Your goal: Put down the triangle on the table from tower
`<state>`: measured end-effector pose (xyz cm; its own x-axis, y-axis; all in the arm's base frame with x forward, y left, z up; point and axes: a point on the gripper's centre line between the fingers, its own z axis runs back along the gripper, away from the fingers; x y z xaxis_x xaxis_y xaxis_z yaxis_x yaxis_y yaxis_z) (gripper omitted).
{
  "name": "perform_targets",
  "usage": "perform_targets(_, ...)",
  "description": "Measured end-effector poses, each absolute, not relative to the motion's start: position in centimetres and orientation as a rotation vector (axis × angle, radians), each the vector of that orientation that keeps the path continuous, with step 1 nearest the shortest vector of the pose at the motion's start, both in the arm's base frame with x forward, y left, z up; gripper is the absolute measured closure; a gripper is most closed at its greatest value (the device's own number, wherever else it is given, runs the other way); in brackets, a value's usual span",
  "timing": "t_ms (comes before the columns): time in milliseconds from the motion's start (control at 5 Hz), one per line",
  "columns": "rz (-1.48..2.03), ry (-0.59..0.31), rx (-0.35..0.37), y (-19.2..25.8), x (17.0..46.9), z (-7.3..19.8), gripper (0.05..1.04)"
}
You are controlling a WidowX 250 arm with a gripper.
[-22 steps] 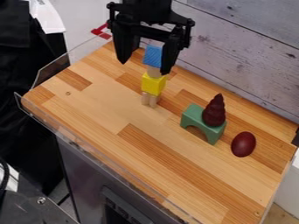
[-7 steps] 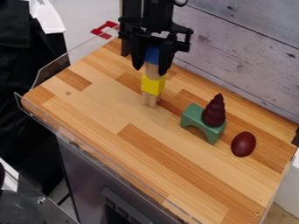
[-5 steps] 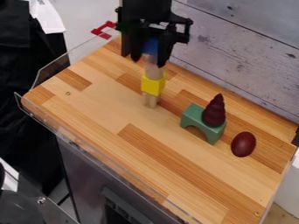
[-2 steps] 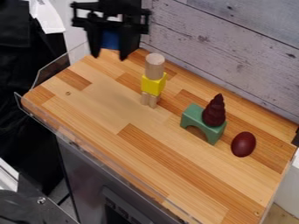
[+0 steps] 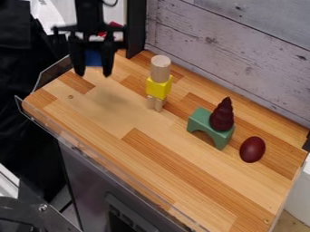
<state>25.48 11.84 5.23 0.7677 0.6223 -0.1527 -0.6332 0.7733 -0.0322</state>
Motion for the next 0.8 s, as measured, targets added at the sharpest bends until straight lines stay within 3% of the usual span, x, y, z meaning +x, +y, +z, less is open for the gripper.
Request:
perform_targets(200,0.664,0.164,-0.127,11.3,25.6,3.0,0.542)
perform_targets(400,0.691,0.195,-0.088,11.4,25.6,0.9,0.542)
perform_targets(600,0.757,0.179,-0.059,11.9,25.9,0.3,0.543)
perform_targets(800,0.771,0.177,-0.057,12.0,26.2,0.1,0.485)
